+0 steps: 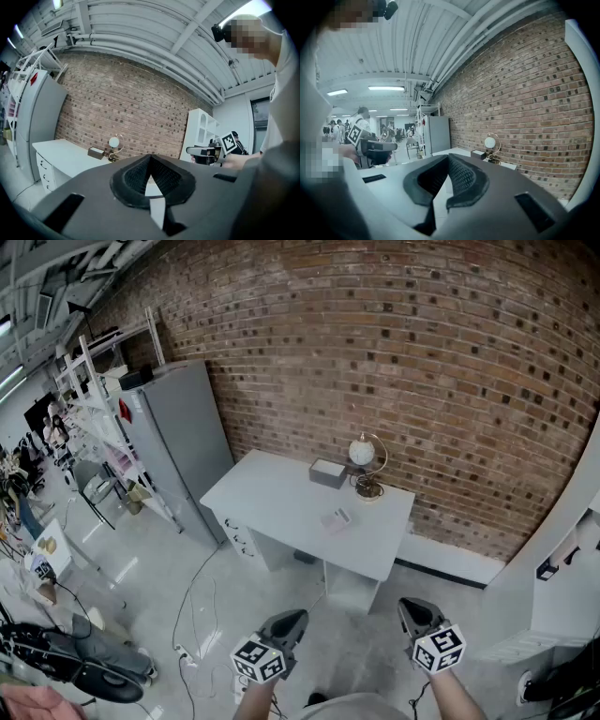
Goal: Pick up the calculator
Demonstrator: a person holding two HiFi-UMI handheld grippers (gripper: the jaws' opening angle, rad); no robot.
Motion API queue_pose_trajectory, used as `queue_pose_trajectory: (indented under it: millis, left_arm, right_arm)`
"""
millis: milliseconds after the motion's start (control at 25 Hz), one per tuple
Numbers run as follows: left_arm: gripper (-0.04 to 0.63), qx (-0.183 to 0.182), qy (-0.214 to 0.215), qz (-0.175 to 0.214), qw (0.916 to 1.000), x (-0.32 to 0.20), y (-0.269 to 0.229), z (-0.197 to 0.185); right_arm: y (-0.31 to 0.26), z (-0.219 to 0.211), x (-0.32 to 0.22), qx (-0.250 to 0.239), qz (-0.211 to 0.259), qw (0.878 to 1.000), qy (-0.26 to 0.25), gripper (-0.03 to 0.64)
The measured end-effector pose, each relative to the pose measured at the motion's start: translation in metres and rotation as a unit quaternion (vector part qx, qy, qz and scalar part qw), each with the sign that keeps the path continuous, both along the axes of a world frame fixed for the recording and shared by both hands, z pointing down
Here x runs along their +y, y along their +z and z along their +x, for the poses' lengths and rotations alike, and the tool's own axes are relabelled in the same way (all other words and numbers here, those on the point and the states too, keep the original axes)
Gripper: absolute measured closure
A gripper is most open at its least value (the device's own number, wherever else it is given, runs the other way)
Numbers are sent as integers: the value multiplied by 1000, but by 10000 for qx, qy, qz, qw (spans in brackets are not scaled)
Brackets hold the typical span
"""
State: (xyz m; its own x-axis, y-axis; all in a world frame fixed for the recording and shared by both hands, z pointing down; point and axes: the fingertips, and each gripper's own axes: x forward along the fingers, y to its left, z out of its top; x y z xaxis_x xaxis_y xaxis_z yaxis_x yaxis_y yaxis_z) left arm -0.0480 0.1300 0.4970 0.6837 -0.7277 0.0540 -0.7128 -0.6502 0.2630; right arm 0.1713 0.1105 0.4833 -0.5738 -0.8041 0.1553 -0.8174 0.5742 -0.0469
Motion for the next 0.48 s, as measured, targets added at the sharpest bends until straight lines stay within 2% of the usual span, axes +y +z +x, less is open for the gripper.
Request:
queue_pose_trajectory:
  millis: [480]
  left_arm:
    - [581,-6,13,18,10000,-4,5,1]
  right_arm:
    - [4,-9,-1,0,65,9999,-92,606]
